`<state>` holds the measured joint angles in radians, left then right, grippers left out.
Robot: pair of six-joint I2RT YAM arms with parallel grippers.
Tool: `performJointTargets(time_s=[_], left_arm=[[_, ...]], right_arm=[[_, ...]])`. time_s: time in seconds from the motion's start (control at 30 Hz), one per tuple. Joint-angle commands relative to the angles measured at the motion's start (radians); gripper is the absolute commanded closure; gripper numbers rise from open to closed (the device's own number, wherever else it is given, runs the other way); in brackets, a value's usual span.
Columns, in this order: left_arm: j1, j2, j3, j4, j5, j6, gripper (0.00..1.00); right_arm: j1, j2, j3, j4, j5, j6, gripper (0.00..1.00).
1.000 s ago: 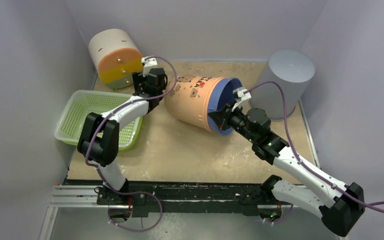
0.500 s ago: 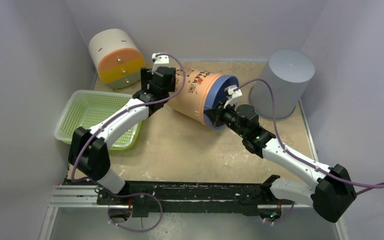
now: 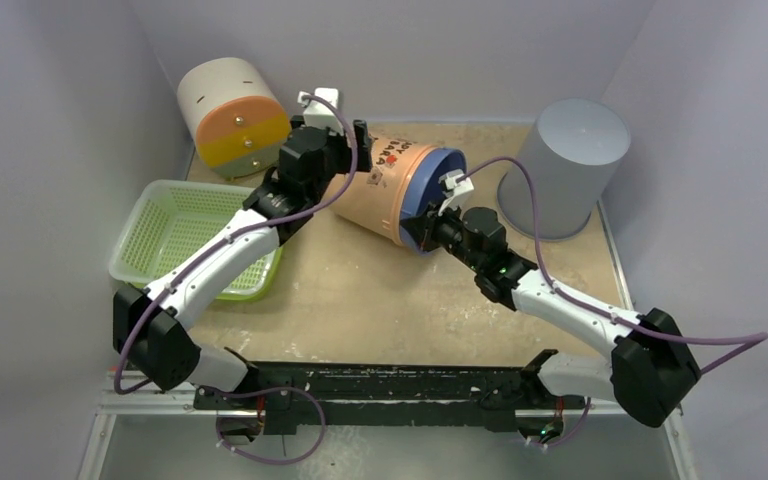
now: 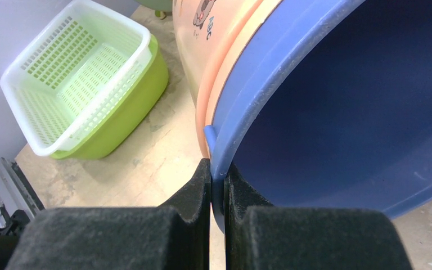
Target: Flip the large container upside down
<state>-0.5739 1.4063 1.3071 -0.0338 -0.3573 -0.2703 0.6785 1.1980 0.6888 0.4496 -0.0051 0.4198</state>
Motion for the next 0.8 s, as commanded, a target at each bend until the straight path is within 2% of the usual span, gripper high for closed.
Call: performJointTargets(time_s=[0.0,0.27,0.43,0.53,0.77], left_arm=[[-0.043,0.031,-0.023,0.096,0.137,0.035,0.16],[-0.074,0.028,-0.07,0.167,0.229,0.053,0.16],[-0.08,0.014,-0.113,0.212,0.362,0.071,0.16],[-0.086,0.03,-0.112,0.183,0.411,0.112,0.16],[-0.092,0.087,-0.124,0.135,0.38,0.153,0.16]], right_arm=[[0.003,0.029,0.025,0.046,-0.046,-0.015,1.0],[0.003,0.058,0.033,0.062,-0.056,-0.01,1.0],[0.003,0.073,0.033,0.07,-0.055,-0.007,1.0],[0.004,0.08,0.039,0.072,-0.061,-0.007,1.0],[0.003,0.074,0.046,0.076,-0.07,-0.006,1.0]])
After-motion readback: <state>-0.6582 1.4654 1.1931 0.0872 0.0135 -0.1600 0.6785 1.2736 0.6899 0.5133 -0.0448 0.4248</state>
